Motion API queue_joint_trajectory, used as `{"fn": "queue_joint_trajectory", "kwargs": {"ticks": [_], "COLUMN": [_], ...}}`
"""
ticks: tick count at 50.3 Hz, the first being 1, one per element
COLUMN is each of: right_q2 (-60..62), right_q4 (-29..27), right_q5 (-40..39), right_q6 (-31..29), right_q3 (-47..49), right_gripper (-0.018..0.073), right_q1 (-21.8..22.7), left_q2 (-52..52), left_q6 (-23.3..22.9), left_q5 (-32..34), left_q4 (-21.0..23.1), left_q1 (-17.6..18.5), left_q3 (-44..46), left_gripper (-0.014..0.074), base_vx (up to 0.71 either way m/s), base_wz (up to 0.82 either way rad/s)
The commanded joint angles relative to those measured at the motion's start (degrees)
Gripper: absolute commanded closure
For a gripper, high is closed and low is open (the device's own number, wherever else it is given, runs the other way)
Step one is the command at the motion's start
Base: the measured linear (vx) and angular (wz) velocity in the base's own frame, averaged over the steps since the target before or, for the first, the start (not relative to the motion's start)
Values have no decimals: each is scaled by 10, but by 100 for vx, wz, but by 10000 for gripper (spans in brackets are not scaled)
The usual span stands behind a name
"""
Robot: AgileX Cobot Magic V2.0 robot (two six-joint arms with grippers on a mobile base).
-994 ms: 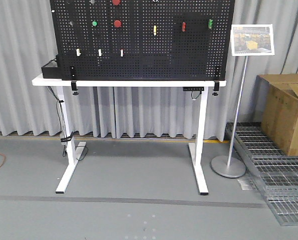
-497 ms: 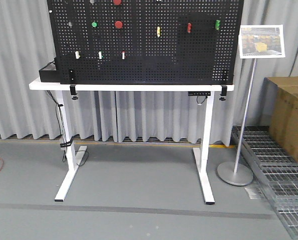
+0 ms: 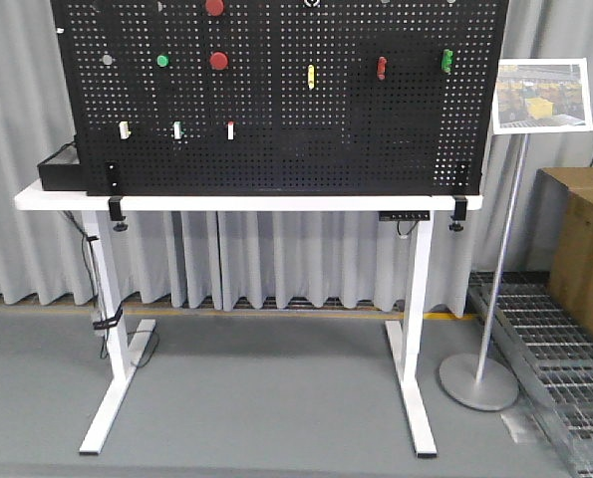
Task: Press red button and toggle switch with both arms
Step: 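Drive the base forward up to the black pegboard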
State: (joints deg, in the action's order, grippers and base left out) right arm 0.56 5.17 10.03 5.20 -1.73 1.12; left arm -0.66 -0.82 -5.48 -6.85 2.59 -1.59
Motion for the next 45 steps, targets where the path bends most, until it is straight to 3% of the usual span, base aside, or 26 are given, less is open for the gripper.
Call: {"fn": "queue_joint_trajectory", "kwargs": {"ticks": [1,45], "right_q2": [3,3], "right_q4": [6,6], "right_q5": [-49,-45], "right_q6": [-3,-3], "right_q3": [-6,-6], "right_gripper": [559,559], "right_q1": [4,4], "left_q2": [-4,-4], "left_q6": [-2,-2], "left_q5": [48,48], "left_q4": [6,6], "left_q1": [1,1], "left_q3": [-19,-19], "left_gripper": [594,594], "base_vx": [48,52], "base_wz": [-3,0]}}
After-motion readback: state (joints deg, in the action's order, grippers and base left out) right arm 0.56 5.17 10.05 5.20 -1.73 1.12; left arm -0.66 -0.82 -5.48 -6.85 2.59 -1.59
